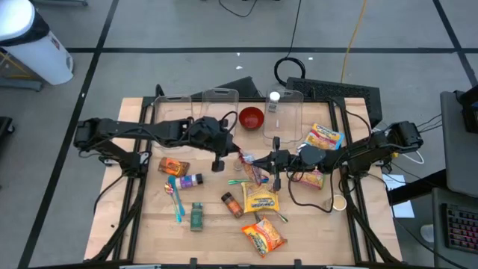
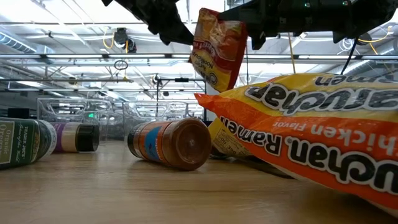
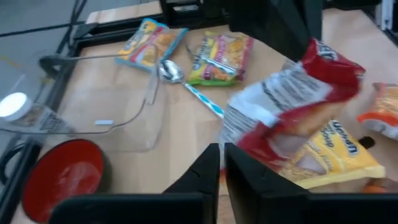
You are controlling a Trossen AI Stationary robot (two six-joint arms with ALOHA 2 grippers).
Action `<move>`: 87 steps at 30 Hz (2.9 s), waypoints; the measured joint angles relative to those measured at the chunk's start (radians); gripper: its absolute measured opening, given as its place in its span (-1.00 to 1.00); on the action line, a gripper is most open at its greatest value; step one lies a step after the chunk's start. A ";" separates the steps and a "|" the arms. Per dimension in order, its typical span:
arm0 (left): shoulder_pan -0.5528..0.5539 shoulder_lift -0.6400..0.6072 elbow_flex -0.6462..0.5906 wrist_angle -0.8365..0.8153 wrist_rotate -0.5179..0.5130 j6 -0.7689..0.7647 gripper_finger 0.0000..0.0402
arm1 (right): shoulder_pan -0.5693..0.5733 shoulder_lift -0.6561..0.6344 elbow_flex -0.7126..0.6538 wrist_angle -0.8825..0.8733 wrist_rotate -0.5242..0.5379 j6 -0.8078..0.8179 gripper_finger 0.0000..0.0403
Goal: Pick & Place Food Item
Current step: Put the red noodle pack into the middle transparent bin
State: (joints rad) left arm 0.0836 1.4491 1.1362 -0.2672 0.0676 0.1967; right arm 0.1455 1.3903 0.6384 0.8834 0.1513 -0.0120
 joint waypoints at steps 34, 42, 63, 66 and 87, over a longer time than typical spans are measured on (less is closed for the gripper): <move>-0.015 -0.035 0.001 -0.018 0.208 -0.071 0.25 | -0.034 -0.004 0.000 -0.028 -0.180 -0.003 -1.00; -0.028 -0.034 0.001 -0.008 0.216 -0.071 0.25 | -0.035 -0.004 0.000 0.010 -0.182 -0.003 -1.00; -0.028 0.005 0.000 0.032 0.249 -0.093 0.25 | -0.035 -0.005 0.000 0.048 -0.183 -0.011 -1.00; -0.028 0.005 0.000 0.032 0.249 -0.103 0.23 | -0.035 -0.005 0.000 0.047 -0.183 -0.011 -1.00; -0.028 0.005 0.000 0.033 0.245 -0.120 -0.52 | -0.035 -0.005 0.000 0.047 -0.183 -0.011 -1.00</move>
State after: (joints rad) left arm 0.0555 1.4536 1.1366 -0.2344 0.3130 0.0769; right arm 0.1108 1.3857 0.6388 0.9304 -0.0315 -0.0228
